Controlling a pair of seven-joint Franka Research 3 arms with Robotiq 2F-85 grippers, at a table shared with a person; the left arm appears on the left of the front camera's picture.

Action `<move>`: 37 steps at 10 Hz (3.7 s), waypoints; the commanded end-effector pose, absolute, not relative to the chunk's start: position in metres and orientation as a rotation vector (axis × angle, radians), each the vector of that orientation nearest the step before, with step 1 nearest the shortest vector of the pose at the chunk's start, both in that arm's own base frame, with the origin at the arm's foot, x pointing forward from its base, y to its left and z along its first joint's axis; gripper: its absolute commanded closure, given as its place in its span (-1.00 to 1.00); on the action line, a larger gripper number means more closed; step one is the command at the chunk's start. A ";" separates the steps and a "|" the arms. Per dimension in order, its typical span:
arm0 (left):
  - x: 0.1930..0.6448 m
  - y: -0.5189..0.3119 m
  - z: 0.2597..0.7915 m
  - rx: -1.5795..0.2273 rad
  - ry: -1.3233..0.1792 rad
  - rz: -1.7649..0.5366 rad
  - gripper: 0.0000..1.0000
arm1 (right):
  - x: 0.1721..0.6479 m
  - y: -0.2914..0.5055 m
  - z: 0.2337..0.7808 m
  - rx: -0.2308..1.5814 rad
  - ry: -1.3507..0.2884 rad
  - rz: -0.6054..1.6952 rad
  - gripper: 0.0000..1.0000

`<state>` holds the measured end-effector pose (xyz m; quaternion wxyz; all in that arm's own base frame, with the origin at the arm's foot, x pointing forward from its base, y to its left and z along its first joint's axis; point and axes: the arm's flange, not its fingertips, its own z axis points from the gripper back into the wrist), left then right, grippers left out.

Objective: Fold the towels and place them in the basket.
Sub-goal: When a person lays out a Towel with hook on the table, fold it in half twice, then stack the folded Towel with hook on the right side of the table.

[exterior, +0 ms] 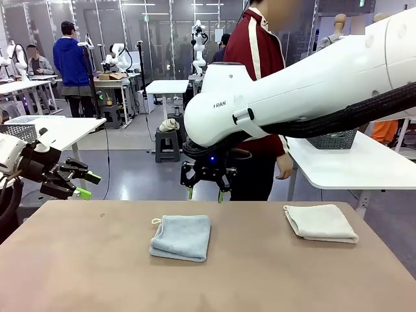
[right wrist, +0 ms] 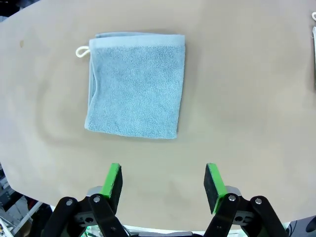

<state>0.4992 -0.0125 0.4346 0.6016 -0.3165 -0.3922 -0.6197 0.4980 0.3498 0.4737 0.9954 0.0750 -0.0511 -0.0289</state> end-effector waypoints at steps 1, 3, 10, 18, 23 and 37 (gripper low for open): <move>0.498 -0.013 0.436 -0.748 -0.913 -1.426 -0.57 | 0.499 0.351 0.472 0.144 -0.100 -0.078 -0.67; 0.498 -0.013 0.436 -0.748 -0.913 -1.426 -0.57 | 0.499 0.351 0.472 0.144 -0.100 -0.078 -0.67; 0.498 -0.013 0.436 -0.748 -0.913 -1.426 -0.57 | 0.498 0.345 0.435 0.208 -0.122 -0.136 -0.67; 0.498 -0.013 0.436 -0.748 -0.913 -1.426 -0.57 | 0.506 0.323 0.337 0.225 -0.230 -0.094 -0.67; 0.498 -0.013 0.436 -0.748 -0.913 -1.426 -0.57 | 0.526 0.328 0.320 0.266 -0.227 -0.085 -0.67; 0.498 -0.013 0.436 -0.748 -0.913 -1.426 -0.57 | 0.531 0.339 0.296 0.305 -0.200 -0.095 0.92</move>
